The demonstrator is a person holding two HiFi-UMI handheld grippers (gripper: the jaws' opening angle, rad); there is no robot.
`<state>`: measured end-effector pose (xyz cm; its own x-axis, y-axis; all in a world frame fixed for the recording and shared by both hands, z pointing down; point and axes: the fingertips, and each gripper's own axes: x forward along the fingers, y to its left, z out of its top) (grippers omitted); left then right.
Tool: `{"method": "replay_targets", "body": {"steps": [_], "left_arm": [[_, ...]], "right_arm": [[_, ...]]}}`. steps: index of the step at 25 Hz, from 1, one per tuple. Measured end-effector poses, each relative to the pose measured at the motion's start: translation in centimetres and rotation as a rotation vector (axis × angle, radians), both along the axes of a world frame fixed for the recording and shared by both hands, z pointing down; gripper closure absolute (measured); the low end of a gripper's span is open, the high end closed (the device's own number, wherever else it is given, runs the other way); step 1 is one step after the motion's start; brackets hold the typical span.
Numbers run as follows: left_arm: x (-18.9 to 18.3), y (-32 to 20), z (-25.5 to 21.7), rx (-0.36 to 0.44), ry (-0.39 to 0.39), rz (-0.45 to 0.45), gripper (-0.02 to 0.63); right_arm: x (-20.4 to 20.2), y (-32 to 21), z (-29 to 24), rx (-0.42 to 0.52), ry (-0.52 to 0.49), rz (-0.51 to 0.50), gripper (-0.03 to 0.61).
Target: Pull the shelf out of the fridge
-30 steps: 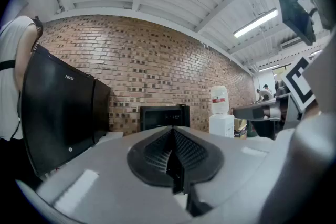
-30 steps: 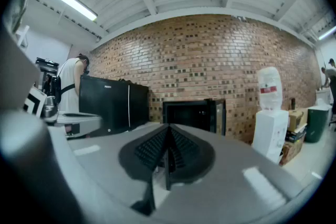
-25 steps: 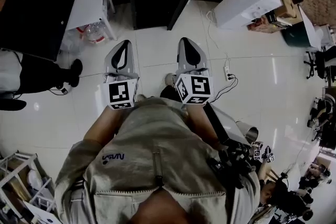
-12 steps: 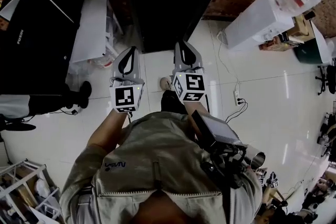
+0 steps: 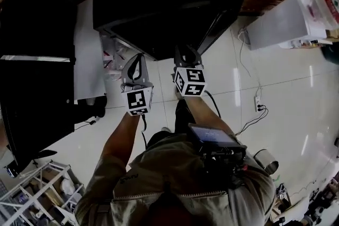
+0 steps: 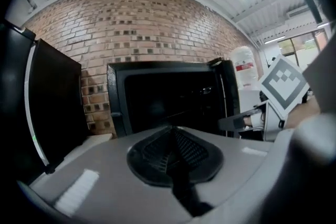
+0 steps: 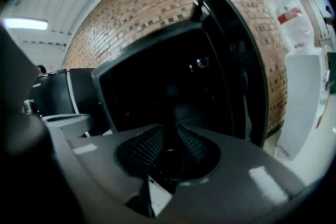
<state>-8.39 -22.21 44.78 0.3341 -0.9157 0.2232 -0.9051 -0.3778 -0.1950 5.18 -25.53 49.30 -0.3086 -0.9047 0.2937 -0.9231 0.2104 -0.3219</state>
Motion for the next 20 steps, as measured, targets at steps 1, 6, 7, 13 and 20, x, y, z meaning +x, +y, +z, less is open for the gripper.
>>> {"method": "replay_targets", "body": {"steps": [1, 6, 7, 13, 20], "left_arm": [[0.2, -1.2, 0.9, -0.006, 0.0, -0.005, 0.608], [1.7, -5.8, 5.5, -0.039, 0.008, -0.008, 0.607], [1.8, -6.5, 6.4, -0.045, 0.011, -0.01, 0.608], [1.1, -8.9, 11.0, -0.077, 0.04, -0.07, 0.608], [-0.4, -9.7, 14.8, -0.113, 0.028, -0.085, 0.609]], "right_arm": [[0.1, -1.3, 1.4, -0.023, -0.027, 0.002, 0.514], [0.1, -5.9, 7.8, -0.118, -0.176, 0.017, 0.497], [-0.1, -6.5, 8.7, -0.133, -0.208, 0.022, 0.497], [-0.6, -8.8, 13.9, -0.206, -0.544, 0.103, 0.472], [-0.4, -11.4, 18.4, -0.23, -0.832, 0.218, 0.462]]}}
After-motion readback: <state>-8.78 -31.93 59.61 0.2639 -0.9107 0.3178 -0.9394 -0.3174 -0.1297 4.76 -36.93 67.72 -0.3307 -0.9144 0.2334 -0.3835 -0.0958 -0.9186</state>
